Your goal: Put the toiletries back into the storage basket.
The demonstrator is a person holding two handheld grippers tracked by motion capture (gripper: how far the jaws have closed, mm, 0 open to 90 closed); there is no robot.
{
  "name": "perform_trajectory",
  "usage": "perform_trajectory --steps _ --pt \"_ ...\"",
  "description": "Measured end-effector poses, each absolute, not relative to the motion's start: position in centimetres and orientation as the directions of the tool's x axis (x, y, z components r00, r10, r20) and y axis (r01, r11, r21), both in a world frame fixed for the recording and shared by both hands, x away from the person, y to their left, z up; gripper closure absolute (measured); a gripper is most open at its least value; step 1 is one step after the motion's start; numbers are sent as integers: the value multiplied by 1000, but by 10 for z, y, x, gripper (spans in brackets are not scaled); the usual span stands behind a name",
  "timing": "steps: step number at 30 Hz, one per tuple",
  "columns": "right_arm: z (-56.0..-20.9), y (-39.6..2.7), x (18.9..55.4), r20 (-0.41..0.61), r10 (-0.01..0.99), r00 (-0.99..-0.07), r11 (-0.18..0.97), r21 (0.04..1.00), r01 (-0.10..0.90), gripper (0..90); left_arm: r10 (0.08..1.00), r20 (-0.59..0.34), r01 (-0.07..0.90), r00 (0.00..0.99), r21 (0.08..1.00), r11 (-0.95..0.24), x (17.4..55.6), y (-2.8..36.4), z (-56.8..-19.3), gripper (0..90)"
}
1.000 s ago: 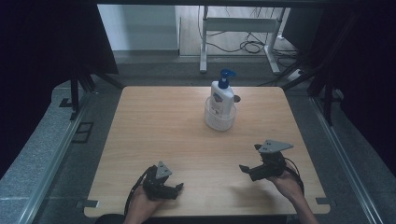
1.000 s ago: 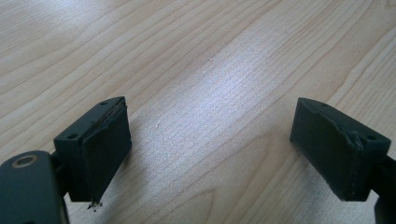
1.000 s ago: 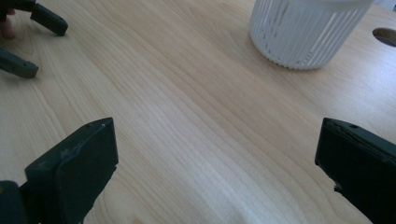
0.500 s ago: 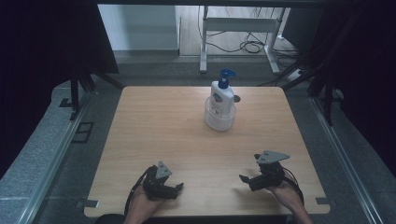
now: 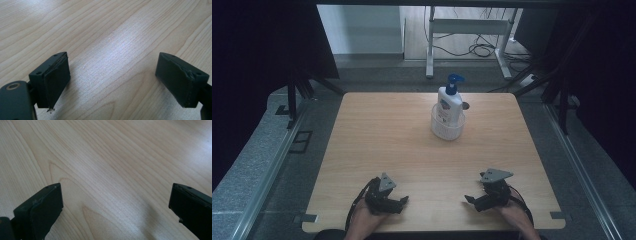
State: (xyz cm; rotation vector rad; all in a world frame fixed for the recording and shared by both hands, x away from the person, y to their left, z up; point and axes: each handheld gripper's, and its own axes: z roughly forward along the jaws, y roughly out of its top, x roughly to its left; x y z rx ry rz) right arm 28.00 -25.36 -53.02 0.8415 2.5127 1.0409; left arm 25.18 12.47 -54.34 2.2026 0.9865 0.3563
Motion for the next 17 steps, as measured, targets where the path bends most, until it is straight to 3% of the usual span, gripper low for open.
perform_trajectory --steps 17 --pt "-544 -251 280 -2 614 -789 566 699 438 0 743 -32 553 669 688 -469 251 123 -544 116"
